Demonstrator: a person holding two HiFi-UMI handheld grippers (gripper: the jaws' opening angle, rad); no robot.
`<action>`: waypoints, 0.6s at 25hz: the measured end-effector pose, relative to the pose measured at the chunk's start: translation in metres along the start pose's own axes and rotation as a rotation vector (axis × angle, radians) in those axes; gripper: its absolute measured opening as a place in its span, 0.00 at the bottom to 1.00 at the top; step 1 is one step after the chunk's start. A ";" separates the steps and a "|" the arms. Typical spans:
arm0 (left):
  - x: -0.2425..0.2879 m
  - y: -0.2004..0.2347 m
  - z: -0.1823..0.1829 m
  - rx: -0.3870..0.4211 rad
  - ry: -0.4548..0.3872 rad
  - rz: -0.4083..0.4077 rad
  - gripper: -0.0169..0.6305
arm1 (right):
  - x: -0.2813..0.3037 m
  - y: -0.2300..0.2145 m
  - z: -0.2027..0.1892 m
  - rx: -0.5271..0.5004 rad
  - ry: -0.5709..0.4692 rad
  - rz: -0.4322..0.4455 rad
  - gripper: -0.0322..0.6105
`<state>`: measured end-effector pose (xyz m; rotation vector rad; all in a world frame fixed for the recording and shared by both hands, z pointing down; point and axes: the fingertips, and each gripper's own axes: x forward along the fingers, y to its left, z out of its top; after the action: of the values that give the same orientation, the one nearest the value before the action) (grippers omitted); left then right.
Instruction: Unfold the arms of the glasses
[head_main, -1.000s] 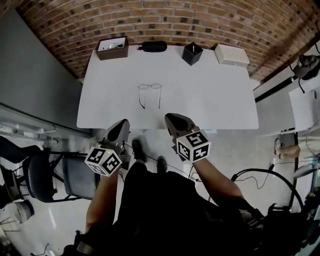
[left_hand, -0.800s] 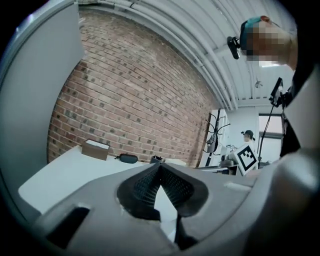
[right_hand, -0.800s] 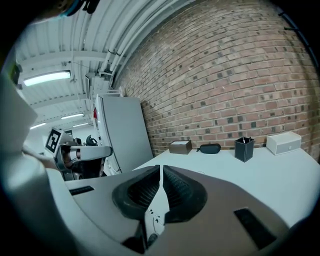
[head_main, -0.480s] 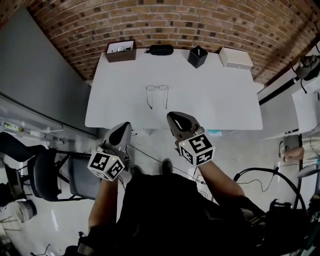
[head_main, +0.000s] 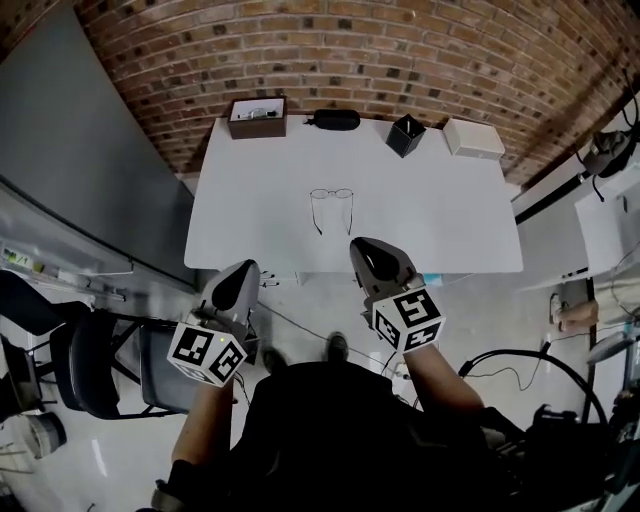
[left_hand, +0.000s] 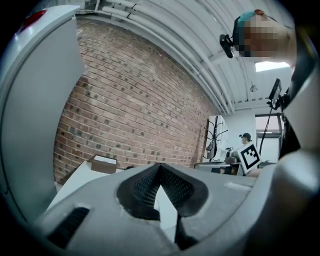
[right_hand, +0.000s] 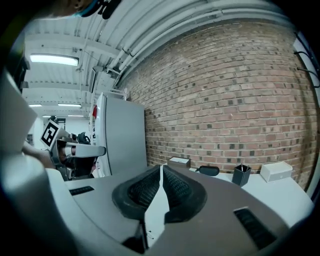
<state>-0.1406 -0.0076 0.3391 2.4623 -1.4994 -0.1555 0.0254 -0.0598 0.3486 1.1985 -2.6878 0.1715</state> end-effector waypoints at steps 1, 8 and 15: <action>-0.004 0.004 0.003 0.015 -0.001 0.010 0.04 | 0.000 0.001 0.002 0.003 -0.009 -0.006 0.08; -0.010 0.019 0.002 0.079 0.043 0.070 0.04 | 0.000 0.008 0.012 0.004 -0.032 -0.039 0.07; -0.008 0.014 0.014 0.058 0.005 0.055 0.04 | -0.003 0.006 0.022 0.022 -0.048 -0.068 0.06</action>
<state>-0.1589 -0.0088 0.3289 2.4608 -1.5897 -0.0968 0.0198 -0.0574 0.3264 1.3141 -2.6882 0.1649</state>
